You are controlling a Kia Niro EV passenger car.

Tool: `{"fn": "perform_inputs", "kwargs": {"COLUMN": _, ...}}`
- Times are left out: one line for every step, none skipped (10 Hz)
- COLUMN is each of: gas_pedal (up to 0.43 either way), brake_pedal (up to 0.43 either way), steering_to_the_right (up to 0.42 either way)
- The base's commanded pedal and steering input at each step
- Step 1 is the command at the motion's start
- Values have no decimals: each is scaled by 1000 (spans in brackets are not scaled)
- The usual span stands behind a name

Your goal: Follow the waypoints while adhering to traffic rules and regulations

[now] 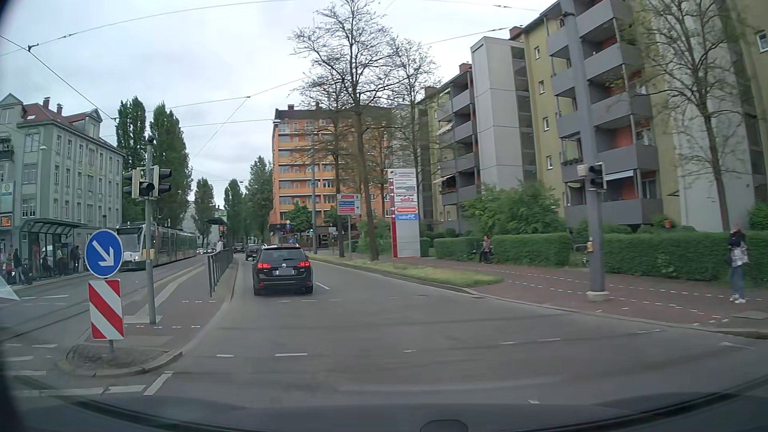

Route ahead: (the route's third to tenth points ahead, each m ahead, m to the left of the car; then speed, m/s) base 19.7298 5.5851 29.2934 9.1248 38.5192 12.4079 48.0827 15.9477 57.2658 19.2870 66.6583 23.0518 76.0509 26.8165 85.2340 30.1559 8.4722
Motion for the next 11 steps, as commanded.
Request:
{"fn": "perform_inputs", "kwargs": {"gas_pedal": 287, "brake_pedal": 0, "steering_to_the_right": -180}}
{"fn": "perform_inputs", "kwargs": {"gas_pedal": 287, "brake_pedal": 0, "steering_to_the_right": -171}}
{"fn": "perform_inputs", "kwargs": {"gas_pedal": 287, "brake_pedal": 0, "steering_to_the_right": -164}}
{"fn": "perform_inputs", "kwargs": {"gas_pedal": 287, "brake_pedal": 0, "steering_to_the_right": -152}}
{"fn": "perform_inputs", "kwargs": {"gas_pedal": 287, "brake_pedal": 0, "steering_to_the_right": -135}}
{"fn": "perform_inputs", "kwargs": {"gas_pedal": 287, "brake_pedal": 0, "steering_to_the_right": -120}}
{"fn": "perform_inputs", "kwargs": {"gas_pedal": 287, "brake_pedal": 0, "steering_to_the_right": -111}}
{"fn": "perform_inputs", "kwargs": {"gas_pedal": 287, "brake_pedal": 0, "steering_to_the_right": -102}}
{"fn": "perform_inputs", "kwargs": {"gas_pedal": 287, "brake_pedal": 0, "steering_to_the_right": -93}}
{"fn": "perform_inputs", "kwargs": {"gas_pedal": 287, "brake_pedal": 0, "steering_to_the_right": -81}}
{"fn": "perform_inputs", "kwargs": {"gas_pedal": 287, "brake_pedal": 0, "steering_to_the_right": -63}}
